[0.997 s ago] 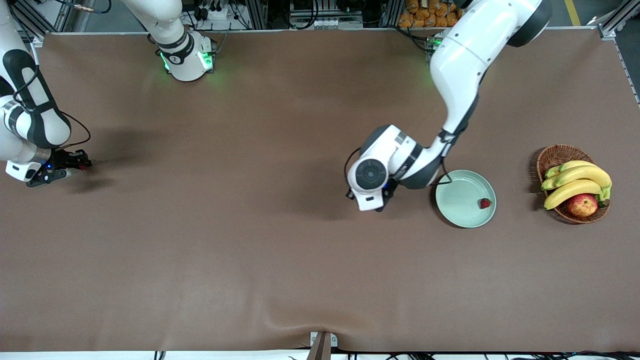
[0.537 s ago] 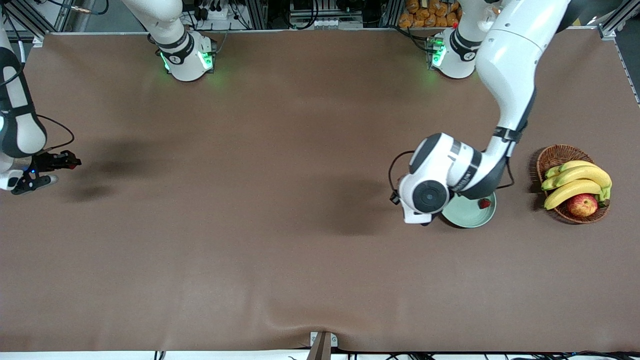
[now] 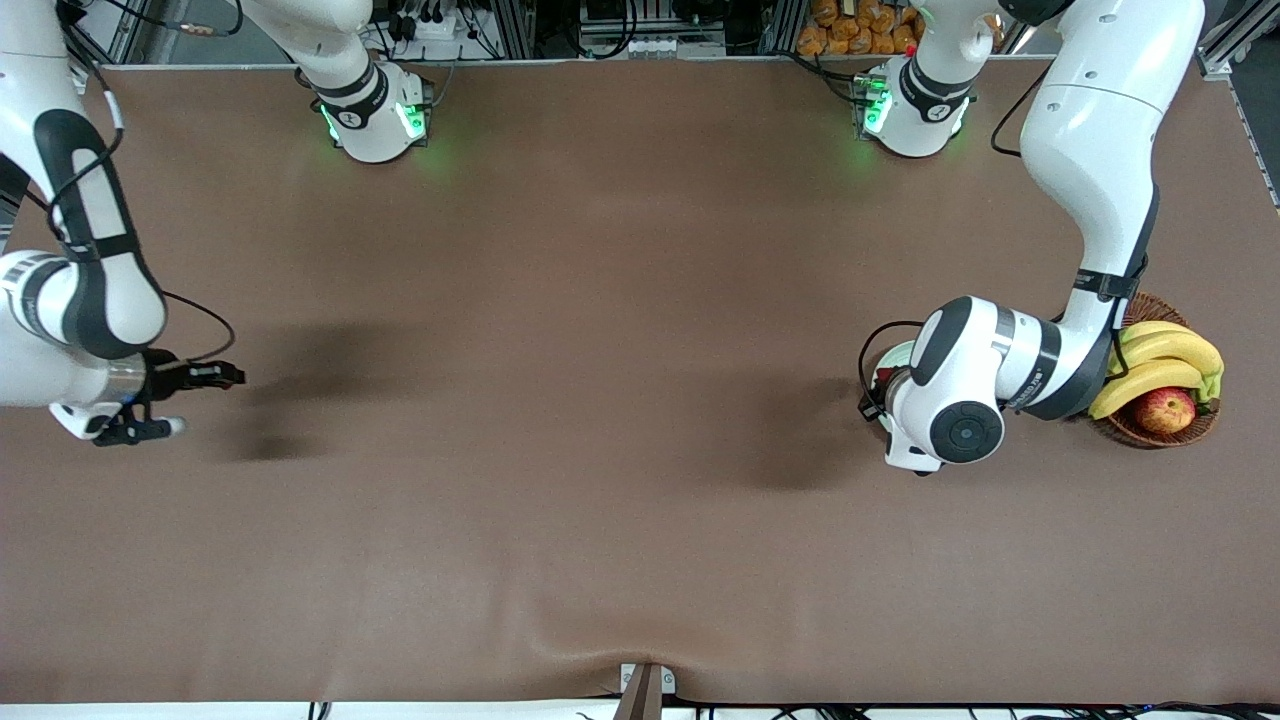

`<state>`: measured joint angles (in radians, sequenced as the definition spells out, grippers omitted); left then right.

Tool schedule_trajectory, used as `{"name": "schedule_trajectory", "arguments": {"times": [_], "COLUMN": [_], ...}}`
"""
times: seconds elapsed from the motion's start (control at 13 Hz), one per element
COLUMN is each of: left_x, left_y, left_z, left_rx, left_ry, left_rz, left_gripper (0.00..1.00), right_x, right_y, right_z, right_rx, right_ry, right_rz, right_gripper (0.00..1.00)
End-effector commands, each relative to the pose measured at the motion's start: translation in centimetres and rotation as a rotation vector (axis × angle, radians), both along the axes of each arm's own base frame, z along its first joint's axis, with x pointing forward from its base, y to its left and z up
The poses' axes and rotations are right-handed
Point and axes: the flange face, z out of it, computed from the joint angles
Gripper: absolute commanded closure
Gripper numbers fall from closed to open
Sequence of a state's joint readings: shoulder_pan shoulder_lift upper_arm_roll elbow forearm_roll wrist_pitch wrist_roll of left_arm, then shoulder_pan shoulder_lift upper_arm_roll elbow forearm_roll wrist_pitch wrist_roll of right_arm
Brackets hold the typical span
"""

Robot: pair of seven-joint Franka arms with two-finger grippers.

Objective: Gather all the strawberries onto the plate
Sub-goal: 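Open the left gripper over the plate while the right gripper lifts another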

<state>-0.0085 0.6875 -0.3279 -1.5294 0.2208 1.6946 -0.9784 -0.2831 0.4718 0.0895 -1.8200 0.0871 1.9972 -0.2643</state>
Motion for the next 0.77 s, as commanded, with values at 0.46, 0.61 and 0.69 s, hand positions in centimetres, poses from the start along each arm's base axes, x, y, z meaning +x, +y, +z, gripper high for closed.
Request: {"name": "schedule_trajectory", "arguments": {"times": [0.46, 0.61, 0.69], "left_x": [1.3, 1.4, 1.6], "left_y": [7.1, 7.3, 7.2], "left_z": [-0.8, -0.1, 0.4], "left_rx": [-0.031, -0.040, -0.042], "left_ry": [0.039, 0.032, 0.027], "left_rz": [-0.122, -0.137, -0.144], "left_gripper": [0.05, 0.00, 0.00], "right_x": [2.2, 0.9, 0.1], "right_y": [27.6, 34.8, 38.3], "right_z": [3.2, 3.0, 2.5], "right_rx": [0.020, -0.014, -0.021], "right_ry": [0.089, 0.072, 0.058], "right_rz": [-0.417, -0.506, -0.542], "right_gripper": [1.00, 1.00, 1.00]}}
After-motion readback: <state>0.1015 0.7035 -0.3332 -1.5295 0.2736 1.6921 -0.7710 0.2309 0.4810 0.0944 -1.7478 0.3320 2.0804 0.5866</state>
